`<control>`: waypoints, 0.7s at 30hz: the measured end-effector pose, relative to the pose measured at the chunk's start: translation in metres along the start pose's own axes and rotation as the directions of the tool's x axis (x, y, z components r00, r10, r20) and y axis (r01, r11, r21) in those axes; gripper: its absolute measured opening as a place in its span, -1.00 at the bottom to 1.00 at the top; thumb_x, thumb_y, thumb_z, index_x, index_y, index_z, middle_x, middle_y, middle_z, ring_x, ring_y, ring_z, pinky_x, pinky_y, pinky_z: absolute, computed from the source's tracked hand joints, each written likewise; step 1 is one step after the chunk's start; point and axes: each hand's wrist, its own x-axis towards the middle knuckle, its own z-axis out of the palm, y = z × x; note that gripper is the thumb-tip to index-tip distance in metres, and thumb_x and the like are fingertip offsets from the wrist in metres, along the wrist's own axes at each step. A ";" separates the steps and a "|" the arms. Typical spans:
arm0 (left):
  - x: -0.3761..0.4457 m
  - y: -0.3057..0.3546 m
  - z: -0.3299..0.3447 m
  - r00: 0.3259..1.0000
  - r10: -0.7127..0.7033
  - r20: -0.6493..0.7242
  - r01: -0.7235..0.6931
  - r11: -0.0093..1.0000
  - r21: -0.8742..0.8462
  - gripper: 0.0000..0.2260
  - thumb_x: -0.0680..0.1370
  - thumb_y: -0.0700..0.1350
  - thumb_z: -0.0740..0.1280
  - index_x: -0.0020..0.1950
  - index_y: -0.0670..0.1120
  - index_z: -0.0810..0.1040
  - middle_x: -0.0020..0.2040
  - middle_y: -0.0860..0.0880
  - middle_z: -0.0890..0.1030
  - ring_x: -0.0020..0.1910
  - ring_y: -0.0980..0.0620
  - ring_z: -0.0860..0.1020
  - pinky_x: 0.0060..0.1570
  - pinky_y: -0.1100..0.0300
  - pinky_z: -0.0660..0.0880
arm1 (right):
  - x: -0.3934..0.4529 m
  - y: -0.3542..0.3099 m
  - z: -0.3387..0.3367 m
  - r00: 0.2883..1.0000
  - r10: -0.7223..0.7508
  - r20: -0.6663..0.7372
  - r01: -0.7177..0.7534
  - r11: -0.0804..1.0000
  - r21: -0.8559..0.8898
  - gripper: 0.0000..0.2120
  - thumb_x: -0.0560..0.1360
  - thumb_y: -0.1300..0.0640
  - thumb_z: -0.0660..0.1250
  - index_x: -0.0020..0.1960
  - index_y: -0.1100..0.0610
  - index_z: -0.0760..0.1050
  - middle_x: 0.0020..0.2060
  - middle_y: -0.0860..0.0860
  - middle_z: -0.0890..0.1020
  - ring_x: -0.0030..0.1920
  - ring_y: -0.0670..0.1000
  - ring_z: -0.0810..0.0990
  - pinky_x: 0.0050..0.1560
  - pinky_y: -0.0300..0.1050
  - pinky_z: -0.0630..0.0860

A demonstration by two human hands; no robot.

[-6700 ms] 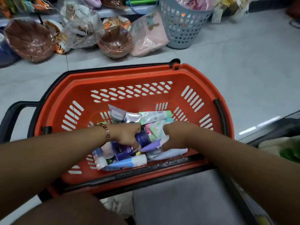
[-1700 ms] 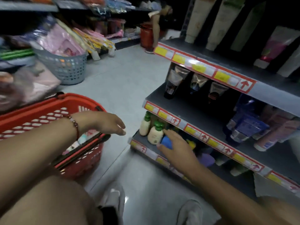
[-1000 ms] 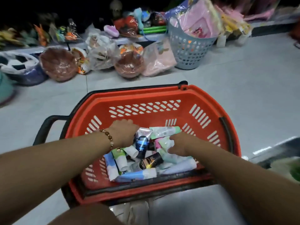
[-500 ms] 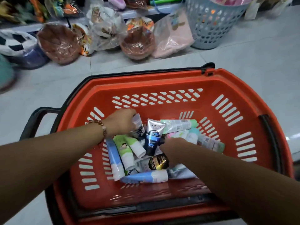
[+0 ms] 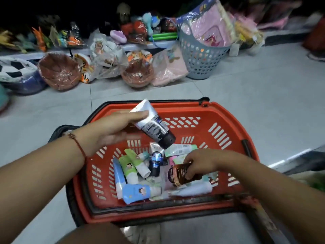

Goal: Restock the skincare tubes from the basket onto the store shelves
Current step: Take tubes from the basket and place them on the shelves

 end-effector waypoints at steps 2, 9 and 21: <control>-0.016 0.021 0.020 0.999 0.019 0.034 -0.013 0.987 -0.158 -0.82 0.52 0.00 0.37 0.06 -0.06 0.56 -0.08 -0.09 0.67 -0.17 -0.03 0.69 -0.20 0.02 0.65 | -0.059 0.015 -0.012 0.994 -0.048 -0.093 0.080 0.920 0.384 -0.80 0.46 0.09 0.40 0.02 0.18 0.62 -0.18 0.03 0.65 -0.19 -0.01 0.60 -0.17 -0.18 0.51; -0.075 0.074 0.140 0.993 -0.057 0.108 0.090 0.937 -0.337 -0.80 0.50 0.03 0.40 -0.14 -0.10 0.55 -0.29 -0.14 0.61 -0.45 -0.06 0.65 -0.49 0.03 0.61 | -0.219 0.093 0.019 0.950 -0.149 -0.273 0.248 -0.165 0.954 -0.45 0.23 0.12 0.55 0.17 0.27 0.58 -0.06 0.23 0.64 -0.18 0.16 0.66 -0.23 -0.05 0.63; -0.144 0.027 0.368 0.879 -0.216 0.424 0.377 0.861 -0.343 -0.70 0.58 0.13 0.31 -0.05 -0.11 0.57 -0.38 -0.12 0.65 -0.50 -0.04 0.63 -0.54 0.06 0.58 | -0.317 0.168 0.128 0.805 -0.012 -0.593 0.491 -0.549 0.676 -0.41 0.33 0.02 0.52 0.26 0.26 0.48 0.05 0.25 0.59 -0.03 0.17 0.62 0.01 0.05 0.58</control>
